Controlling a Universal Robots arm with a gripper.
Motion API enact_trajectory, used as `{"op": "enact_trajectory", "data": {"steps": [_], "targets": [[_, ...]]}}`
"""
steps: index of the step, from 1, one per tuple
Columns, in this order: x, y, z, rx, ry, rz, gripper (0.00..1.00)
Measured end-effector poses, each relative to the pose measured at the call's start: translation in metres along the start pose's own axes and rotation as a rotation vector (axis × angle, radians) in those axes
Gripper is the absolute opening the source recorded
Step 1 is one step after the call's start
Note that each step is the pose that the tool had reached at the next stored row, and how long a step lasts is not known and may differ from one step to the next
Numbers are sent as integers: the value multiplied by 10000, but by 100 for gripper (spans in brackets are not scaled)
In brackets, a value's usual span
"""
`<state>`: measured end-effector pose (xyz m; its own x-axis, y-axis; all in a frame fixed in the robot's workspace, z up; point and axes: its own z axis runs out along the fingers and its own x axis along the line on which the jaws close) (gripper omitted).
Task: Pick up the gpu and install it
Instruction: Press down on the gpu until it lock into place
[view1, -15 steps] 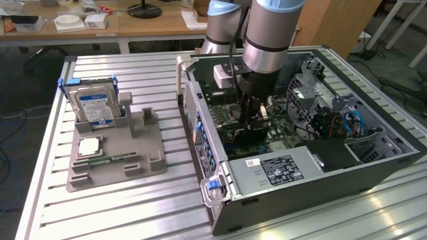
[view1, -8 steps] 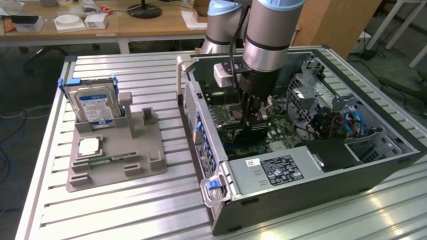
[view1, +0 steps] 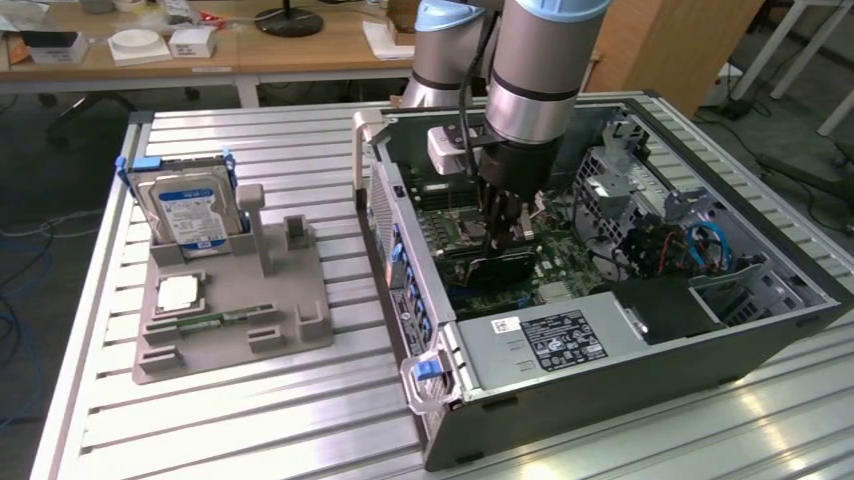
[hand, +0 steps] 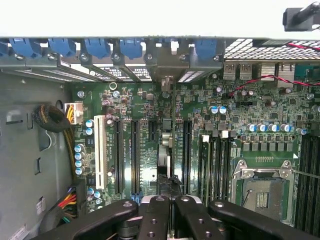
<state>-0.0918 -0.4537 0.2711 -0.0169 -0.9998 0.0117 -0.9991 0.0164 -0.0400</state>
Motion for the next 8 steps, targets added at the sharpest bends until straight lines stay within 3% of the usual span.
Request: {"op": "enact_trajectory", "data": {"steps": [8], "targets": [[0,0,0,0,0,0,10]]}}
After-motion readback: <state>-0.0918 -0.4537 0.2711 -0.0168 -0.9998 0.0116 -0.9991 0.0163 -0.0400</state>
